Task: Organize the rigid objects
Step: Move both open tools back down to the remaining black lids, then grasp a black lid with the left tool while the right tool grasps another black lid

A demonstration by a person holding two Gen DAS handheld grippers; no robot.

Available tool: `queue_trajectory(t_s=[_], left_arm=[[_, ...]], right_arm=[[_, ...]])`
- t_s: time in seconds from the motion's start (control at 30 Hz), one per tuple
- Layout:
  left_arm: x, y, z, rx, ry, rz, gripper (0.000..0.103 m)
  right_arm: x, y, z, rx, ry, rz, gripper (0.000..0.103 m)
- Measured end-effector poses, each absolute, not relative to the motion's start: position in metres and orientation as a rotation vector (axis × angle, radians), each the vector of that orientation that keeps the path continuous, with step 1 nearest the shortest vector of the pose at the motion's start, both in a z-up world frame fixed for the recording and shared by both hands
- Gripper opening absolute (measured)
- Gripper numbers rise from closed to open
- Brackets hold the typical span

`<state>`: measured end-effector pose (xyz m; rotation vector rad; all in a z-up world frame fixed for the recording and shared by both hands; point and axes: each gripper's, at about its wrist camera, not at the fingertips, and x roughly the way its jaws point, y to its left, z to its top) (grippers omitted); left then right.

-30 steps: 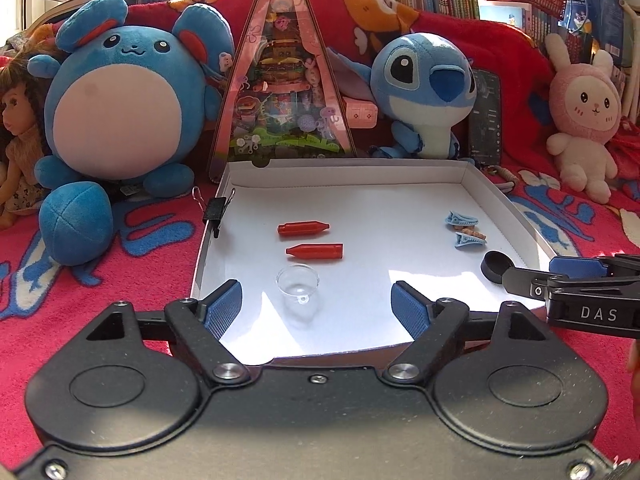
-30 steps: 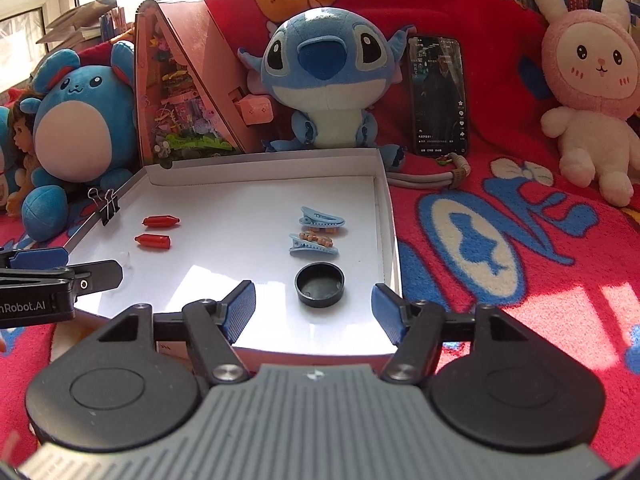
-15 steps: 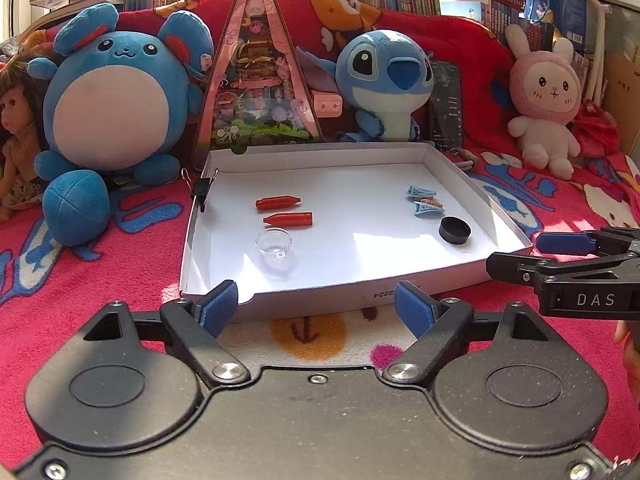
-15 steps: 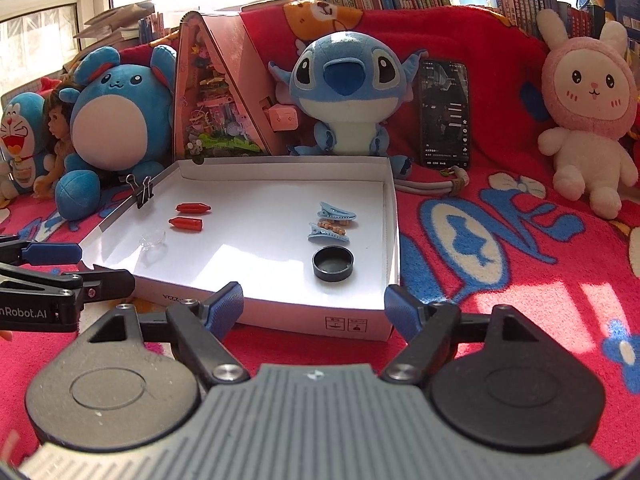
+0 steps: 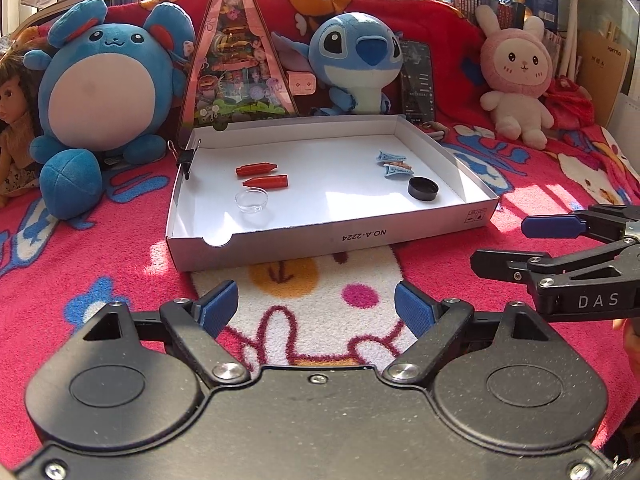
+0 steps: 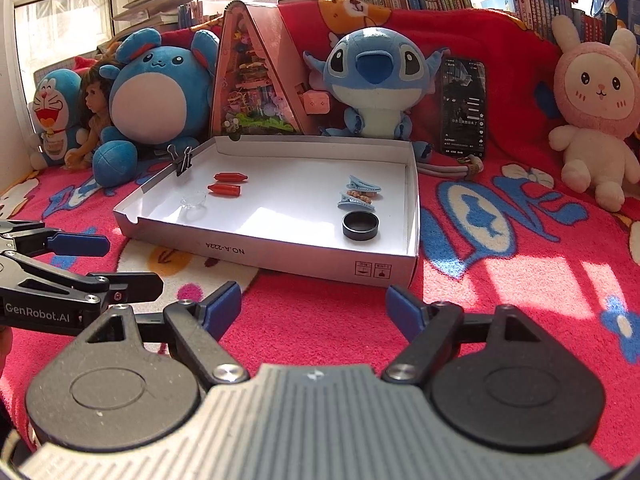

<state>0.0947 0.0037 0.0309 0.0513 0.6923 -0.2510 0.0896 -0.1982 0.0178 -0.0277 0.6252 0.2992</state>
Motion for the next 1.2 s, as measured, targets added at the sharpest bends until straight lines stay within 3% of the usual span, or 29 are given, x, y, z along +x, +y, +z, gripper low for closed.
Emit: queue_trajectory(t_s=[0.57, 0.73, 0.87, 1.13, 1.2], left_arm=[[0.05, 0.0, 0.019, 0.053, 0.779, -0.351, 0.083], [0.036, -0.007, 0.018, 0.067, 0.798, -0.418, 0.073], [0.028, -0.015, 0.016, 0.072, 0.814, -0.468, 0.058], [0.029, -0.034, 0.011, 0.1, 0.783, -0.48, 0.047], [0.03, -0.036, 0.01, 0.101, 0.773, -0.473, 0.041]], right_arm=[[0.064, -0.204, 0.016, -0.026, 0.66, 0.316, 0.088], [0.057, -0.205, 0.016, -0.029, 0.659, 0.321, 0.088], [0.057, -0.207, 0.015, -0.02, 0.664, 0.316, 0.088], [0.056, -0.207, 0.012, -0.012, 0.67, 0.314, 0.088], [0.055, -0.207, 0.012, -0.011, 0.671, 0.316, 0.088]])
